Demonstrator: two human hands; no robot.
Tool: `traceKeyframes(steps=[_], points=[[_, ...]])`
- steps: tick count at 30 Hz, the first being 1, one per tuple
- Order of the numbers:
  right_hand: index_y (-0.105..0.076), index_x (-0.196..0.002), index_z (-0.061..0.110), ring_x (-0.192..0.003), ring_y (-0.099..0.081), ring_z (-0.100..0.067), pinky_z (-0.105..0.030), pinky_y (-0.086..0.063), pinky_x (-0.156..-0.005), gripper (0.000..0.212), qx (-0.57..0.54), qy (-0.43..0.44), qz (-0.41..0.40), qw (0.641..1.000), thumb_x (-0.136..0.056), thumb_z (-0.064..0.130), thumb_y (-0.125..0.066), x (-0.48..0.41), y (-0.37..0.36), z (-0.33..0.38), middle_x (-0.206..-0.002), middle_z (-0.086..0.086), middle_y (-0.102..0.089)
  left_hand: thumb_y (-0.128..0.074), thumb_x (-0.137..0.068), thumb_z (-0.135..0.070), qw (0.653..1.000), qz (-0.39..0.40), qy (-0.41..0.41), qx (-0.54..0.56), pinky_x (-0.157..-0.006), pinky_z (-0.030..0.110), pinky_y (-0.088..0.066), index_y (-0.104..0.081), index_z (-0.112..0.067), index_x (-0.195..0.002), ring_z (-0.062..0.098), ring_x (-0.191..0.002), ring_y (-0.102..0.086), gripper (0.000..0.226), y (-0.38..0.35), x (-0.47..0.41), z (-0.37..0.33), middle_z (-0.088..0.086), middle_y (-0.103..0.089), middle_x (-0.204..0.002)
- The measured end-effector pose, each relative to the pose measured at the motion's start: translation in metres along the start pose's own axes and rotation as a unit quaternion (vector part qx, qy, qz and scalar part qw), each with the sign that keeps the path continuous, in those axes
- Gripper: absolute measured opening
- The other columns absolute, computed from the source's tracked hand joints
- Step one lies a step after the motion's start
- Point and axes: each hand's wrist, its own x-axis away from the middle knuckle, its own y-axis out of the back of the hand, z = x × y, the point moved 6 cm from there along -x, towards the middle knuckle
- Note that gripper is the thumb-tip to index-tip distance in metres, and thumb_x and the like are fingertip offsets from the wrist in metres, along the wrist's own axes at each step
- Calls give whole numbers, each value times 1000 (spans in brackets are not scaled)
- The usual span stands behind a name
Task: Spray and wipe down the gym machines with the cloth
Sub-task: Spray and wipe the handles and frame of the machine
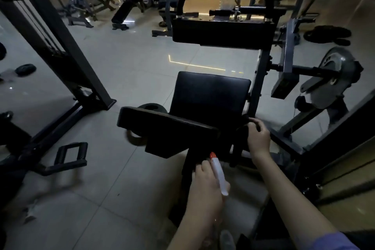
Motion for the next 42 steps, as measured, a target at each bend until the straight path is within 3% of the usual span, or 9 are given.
traceKeyframes(steps=[2,6,12,15,19,25,29,33,42], points=[[-61,-113,18,-74,-58,-12,-24,-45,-58,26,-4,-18,13,1000,-95,20,-43,-18,7,-6,-93,-1,-62,-69,-65,-28,999,-30,43,-13,-58,18,-47,-54,-10,-100,12,-69,-60,42,-18,-13,-2,1,-59,-82],[-61,-113,18,-90,-59,-22,-30,-46,-75,25,-15,-51,13,998,-95,21,-44,-53,16,-17,-101,-3,-62,-57,-89,-41,987,-84,126,56,-89,20,-40,-33,-9,-139,16,-117,-51,64,-40,-32,-9,4,-50,-128],[-61,-110,20,-95,-55,-21,-37,-47,-87,23,-46,-121,10,992,-96,22,-43,-68,3,-39,-104,-2,-58,-24,-76,-67,974,-179,129,59,-69,22,-47,-50,-13,-119,16,-92,-63,74,-48,-47,-11,2,-62,-102],[-60,-105,23,-95,-56,-21,-36,-47,-87,18,-62,-140,9,988,-95,22,-45,-73,1,-46,-104,-3,-60,-27,-77,-63,970,-187,138,72,-64,27,-50,-57,-12,-115,20,-83,-66,71,-53,-54,-4,4,-67,-93],[-60,-104,22,-90,-55,-17,-32,-46,-83,17,-79,-161,-18,984,-96,21,-45,-86,10,-54,-99,0,-59,-47,-88,-46,977,-126,154,81,-56,26,-44,-58,-10,-104,22,-74,-65,41,-75,-65,9,4,-65,-81],[-59,-99,17,-74,-53,-10,-27,-45,-75,14,-106,-181,-48,977,-96,19,-45,-95,24,-71,-86,4,-56,-46,-82,-41,976,-77,175,103,-55,33,-47,-55,-9,-88,27,-69,-60,34,-104,-88,20,7,-60,-75],[-62,-100,16,-84,-59,-17,-30,-46,-79,17,-105,-183,-59,976,-95,18,-46,-98,30,-89,-86,3,-60,-52,-87,-29,970,-34,211,118,-50,27,-36,-49,-15,-80,28,-63,-60,16,-120,-105,27,4,-58,-66],[-64,-104,11,-104,-60,-28,-40,-47,-95,21,-94,-204,-65,972,-93,19,-48,-97,32,-109,-102,-9,-64,-55,-83,-26,965,17,217,145,-53,29,-41,-51,-11,-83,30,-68,-60,15,-139,-118,29,4,-57,-71],[-62,-111,10,-105,-59,-24,-37,-46,-98,23,-95,-224,-72,967,-95,20,-49,-92,30,-128,-108,-7,-63,-53,-85,-24,956,43,257,138,-53,26,-36,-55,-7,-85,24,-69,-57,16,-154,-141,40,0,-54,-73]])
